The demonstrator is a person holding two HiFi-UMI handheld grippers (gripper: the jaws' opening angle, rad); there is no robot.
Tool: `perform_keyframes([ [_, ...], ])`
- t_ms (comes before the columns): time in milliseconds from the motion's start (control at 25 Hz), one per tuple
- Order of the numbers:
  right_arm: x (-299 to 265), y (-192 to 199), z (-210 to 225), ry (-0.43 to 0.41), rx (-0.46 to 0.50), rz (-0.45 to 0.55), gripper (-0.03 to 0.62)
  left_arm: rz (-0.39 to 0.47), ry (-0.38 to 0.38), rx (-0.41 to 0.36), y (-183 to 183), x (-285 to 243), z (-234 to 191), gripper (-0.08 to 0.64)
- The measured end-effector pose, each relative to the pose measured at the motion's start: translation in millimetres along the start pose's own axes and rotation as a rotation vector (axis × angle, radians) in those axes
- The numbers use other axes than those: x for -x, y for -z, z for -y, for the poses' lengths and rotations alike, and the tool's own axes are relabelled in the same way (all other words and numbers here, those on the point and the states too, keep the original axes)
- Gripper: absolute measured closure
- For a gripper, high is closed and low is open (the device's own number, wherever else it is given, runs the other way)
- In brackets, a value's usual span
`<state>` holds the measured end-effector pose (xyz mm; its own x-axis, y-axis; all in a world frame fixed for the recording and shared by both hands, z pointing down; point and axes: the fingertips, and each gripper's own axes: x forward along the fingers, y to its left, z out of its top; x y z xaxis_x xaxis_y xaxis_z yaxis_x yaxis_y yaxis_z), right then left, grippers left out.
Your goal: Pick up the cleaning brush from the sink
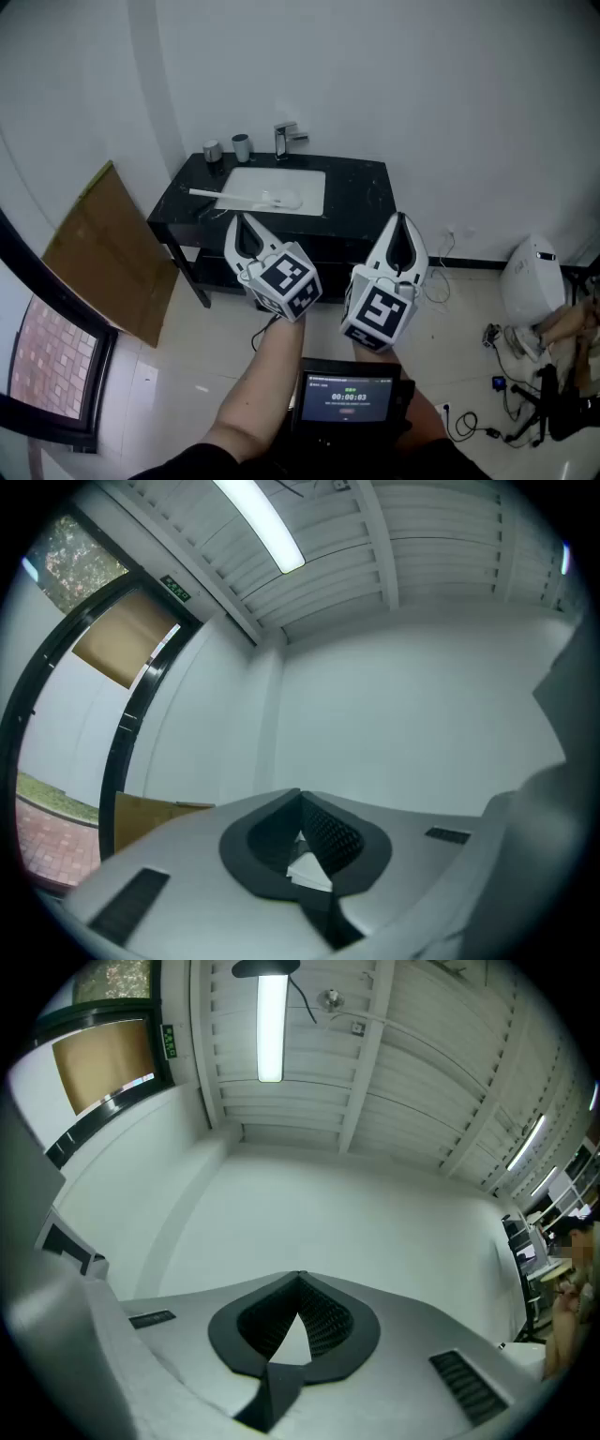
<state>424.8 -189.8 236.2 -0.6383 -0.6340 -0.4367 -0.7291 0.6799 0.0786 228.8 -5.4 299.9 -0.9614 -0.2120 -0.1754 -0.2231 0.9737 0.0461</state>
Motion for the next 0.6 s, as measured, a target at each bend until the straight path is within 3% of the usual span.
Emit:
perform_keyframes([
  [320,-51.2,12.0,18.0,0.016,-0.061,-0.027,0.589,-0.02,-0.038,-0.045,-11.7,-31.7,29.0,0.551],
  [520,-97.1,26.9,-5.3,-0.021,-0.098,-0.047,0.589,-0.012,-0.041,-0.113,-13.6,-69.8,31.3,0.551],
  [600,-103.2,30.9,-21.9,-0.055,-0.115,-0.069,0.589,-0.012,-0.018,-0.102,-15.8,-82.1,20.6,0.551],
])
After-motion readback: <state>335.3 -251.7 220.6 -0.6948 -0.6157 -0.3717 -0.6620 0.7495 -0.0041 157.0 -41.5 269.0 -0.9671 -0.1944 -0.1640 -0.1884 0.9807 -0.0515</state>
